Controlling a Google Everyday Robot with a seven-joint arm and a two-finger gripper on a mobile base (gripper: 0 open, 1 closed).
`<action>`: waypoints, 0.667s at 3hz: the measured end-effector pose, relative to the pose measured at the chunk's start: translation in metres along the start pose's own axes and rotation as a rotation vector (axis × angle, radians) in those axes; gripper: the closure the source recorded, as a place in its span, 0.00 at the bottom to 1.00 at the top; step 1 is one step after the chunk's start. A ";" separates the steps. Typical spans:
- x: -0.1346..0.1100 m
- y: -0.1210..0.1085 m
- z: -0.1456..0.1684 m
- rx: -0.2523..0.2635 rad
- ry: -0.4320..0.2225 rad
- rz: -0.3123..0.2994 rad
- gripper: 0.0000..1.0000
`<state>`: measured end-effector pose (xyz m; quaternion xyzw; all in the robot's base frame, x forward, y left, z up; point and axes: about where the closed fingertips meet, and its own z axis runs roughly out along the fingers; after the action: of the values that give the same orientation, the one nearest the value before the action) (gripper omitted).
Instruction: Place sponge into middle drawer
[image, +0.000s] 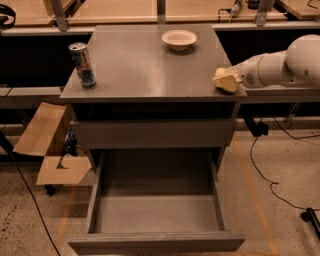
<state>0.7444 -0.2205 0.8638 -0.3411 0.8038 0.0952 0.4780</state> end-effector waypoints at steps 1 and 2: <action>-0.013 0.041 -0.040 -0.051 0.022 -0.064 1.00; -0.017 0.084 -0.063 -0.112 0.031 -0.101 1.00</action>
Offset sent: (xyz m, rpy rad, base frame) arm -0.1438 0.0609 0.0435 -0.0720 0.0439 0.2126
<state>0.6517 -0.1804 0.8964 -0.4086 0.7865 0.1105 0.4498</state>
